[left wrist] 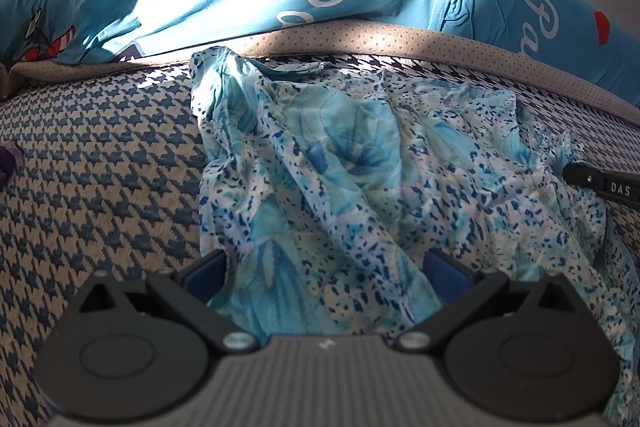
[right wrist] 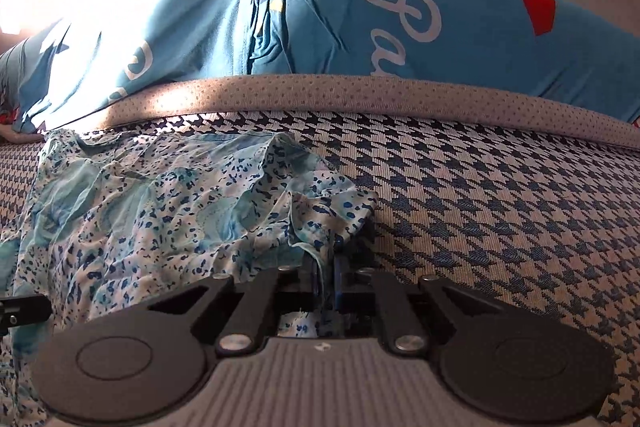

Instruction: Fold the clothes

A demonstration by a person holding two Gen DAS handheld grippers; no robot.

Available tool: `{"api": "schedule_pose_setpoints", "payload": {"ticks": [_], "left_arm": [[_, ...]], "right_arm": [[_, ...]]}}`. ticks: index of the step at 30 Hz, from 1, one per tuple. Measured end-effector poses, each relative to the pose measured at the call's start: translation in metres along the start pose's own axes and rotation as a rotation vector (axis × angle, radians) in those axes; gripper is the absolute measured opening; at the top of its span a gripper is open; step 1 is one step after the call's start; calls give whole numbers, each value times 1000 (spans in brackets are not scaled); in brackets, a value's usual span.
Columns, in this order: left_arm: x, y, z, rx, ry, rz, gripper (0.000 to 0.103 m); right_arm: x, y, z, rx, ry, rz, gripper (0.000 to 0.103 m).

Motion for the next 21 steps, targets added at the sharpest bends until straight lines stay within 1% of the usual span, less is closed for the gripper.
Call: {"api": "schedule_pose_setpoints", "payload": {"ticks": [5, 8, 12, 15, 16, 19, 21], "left_arm": [[5, 2, -4, -17, 28, 16, 103], [3, 0, -2, -12, 12, 8, 103], [2, -1, 0, -4, -1, 4, 103], [1, -1, 1, 0, -7, 1, 103], [0, -2, 1, 3, -11, -2, 103], [-2, -4, 1, 8, -20, -13, 103], [-2, -3, 1, 8, -23, -15, 103]], "right_arm": [[19, -3, 35, -123, -86, 90, 7], [19, -9, 53, -203, -66, 91, 7], [15, -18, 68, -237, -94, 73, 7], [19, -19, 70, -262, -80, 101, 7], [19, -21, 71, -266, -84, 96, 7], [8, -29, 74, -282, -98, 37, 8], [5, -28, 77, -271, -110, 45, 11]]}}
Point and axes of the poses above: each gripper's, at about its wrist camera, not at the fingertips, and y roughly against the way its jaws point, z to its right, x to its top, the point moved 7 cm from there along -y, roughly the way its jaws point, and after that the axes turned 9 degrees about z, right-handed, at the moved point
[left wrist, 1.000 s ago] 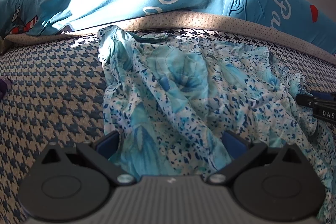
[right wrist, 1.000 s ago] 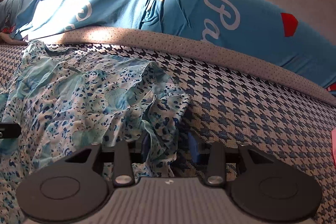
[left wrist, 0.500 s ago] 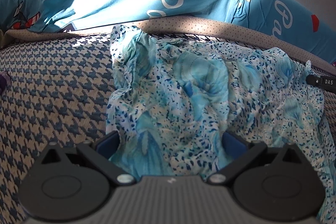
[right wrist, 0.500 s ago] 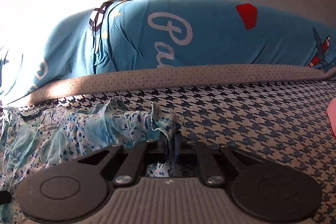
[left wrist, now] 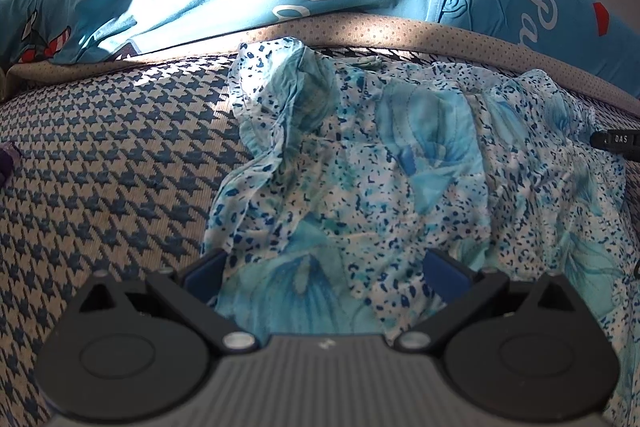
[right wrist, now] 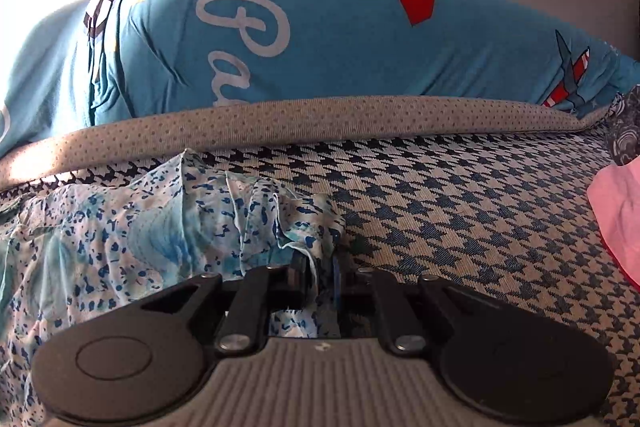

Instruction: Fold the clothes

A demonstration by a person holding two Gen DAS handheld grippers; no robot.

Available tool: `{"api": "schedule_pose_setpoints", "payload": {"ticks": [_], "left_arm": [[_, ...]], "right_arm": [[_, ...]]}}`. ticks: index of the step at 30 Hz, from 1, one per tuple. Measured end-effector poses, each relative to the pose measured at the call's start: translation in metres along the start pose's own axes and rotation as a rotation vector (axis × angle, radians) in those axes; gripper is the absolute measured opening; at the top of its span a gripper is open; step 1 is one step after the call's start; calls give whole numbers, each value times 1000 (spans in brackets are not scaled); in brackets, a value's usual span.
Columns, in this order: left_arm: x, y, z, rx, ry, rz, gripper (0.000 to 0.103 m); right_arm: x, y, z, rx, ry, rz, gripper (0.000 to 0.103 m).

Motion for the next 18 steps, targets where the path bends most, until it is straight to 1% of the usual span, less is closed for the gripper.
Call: {"api": "schedule_pose_setpoints", "payload": {"ticks": [1, 2, 4, 7, 9, 13, 14, 16, 18], "left_arm": [[0, 0, 0, -1, 0, -1, 103], [0, 0, 1, 0, -1, -1, 103], [0, 0, 1, 2, -5, -2, 103], [0, 1, 1, 2, -9, -3, 103], [-1, 1, 1, 3, -8, -2, 103], [-1, 1, 1, 4, -8, -2, 103], [-1, 1, 1, 4, -8, -2, 103], [-1, 1, 0, 3, -11, -3, 103], [-1, 1, 0, 4, -14, -4, 103]], "right_arm": [[1, 0, 2, 10, -12, -10, 17], [2, 1, 4, 22, -28, -13, 20], [4, 4, 9, 40, -72, -6, 24], [10, 6, 20, 31, -123, 25, 26], [14, 7, 30, 25, -182, 42, 29], [15, -1, 40, 60, -285, 27, 34], [13, -4, 41, 66, -292, 23, 39], [7, -11, 43, 61, -298, 11, 45], [2, -18, 44, 49, -292, 2, 45]]}}
Point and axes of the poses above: each gripper's, at about its wrist camera, not at the fingertips, and y roughly against the way its jaws point, z to its right, x to its top, the point moved 7 cm from there along -y, roughly the way its jaws point, and after that the axes turned 9 degrees about z, right-handed, at the moved point
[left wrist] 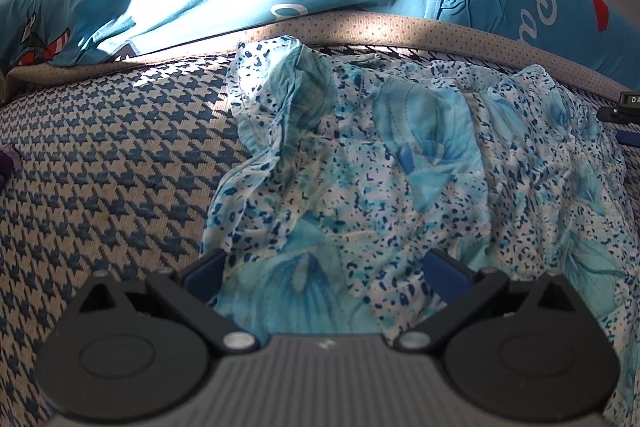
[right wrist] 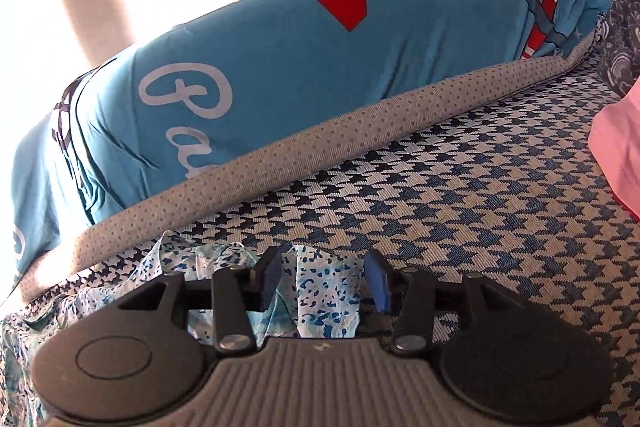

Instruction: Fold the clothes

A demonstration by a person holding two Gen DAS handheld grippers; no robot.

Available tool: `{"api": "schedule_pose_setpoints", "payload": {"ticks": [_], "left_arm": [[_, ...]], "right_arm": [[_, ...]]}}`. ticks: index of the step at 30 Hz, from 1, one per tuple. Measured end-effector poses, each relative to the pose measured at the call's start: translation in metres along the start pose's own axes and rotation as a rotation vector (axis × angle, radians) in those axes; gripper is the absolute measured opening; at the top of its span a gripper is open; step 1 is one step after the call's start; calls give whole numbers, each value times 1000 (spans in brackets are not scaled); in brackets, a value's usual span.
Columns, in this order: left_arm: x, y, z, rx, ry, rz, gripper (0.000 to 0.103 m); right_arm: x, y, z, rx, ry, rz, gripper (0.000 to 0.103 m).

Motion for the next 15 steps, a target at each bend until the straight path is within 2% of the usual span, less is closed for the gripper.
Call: {"api": "schedule_pose_setpoints", "payload": {"ticks": [15], "left_arm": [[-1, -3, 0, 8, -25, -2, 103]], "right_arm": [[-17, -3, -8, -79, 210, 2, 44]]}}
Point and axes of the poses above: each gripper's, at about its wrist camera, not at the fingertips, and y roughly against the way its jaws point, z to its right, x to its top, the point moved 7 cm from there along -y, roughly the way its jaws point, and after that the axes turned 9 degrees about z, right-handed, at the moved point
